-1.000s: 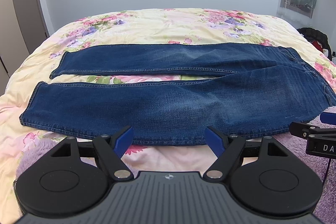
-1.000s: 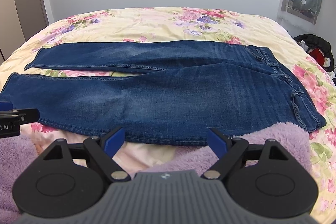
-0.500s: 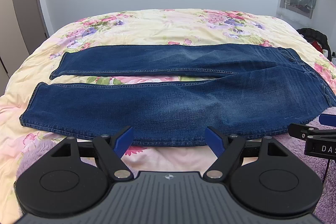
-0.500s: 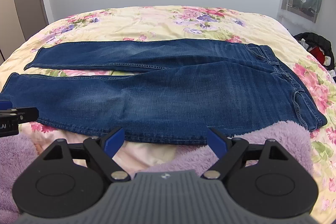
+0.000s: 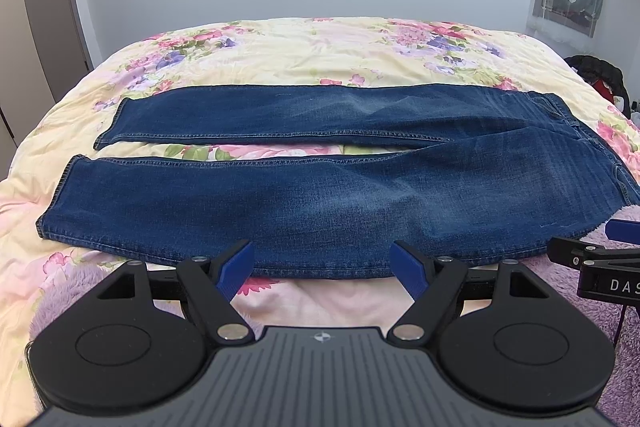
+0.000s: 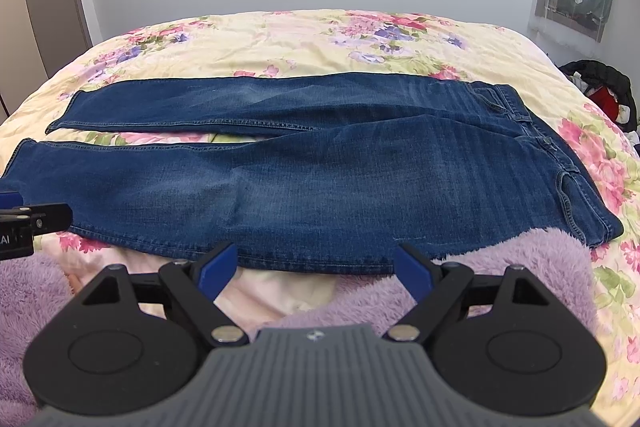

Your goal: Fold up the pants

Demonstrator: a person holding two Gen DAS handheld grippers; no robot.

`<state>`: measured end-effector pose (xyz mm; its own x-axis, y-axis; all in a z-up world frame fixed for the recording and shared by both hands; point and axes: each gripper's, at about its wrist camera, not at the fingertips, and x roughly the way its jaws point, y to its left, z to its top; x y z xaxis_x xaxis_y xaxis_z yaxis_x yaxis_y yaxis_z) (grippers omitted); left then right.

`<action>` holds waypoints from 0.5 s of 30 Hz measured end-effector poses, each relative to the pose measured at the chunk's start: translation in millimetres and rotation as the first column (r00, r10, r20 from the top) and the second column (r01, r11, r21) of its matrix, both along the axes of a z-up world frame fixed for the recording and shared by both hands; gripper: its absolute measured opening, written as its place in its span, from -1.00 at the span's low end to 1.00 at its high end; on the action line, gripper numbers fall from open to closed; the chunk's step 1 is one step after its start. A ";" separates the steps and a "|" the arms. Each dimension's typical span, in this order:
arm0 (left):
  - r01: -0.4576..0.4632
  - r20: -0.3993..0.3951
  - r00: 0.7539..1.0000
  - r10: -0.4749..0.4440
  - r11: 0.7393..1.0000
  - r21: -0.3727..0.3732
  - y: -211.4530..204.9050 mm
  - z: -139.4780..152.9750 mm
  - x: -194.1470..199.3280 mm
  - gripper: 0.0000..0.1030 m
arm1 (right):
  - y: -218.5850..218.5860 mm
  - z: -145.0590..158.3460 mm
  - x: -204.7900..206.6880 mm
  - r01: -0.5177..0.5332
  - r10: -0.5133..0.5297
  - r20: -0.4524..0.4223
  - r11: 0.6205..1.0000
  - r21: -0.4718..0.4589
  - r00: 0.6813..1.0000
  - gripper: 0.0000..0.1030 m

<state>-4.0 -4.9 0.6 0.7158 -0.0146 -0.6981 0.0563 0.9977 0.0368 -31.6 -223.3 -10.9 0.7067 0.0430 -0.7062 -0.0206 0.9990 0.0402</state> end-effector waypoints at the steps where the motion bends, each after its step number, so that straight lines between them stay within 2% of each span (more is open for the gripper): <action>1: 0.001 -0.001 1.000 -0.001 1.000 -0.002 0.1 -0.2 0.0 0.76 | 0.1 -0.2 0.0 -0.001 0.001 -0.001 1.000 0.000 1.000 0.59; 15: 0.006 -0.009 1.000 -0.006 1.000 -0.009 0.8 -3.8 -0.2 0.76 | 0.1 -1.1 -0.4 -0.003 0.004 -0.009 1.000 0.017 1.000 0.59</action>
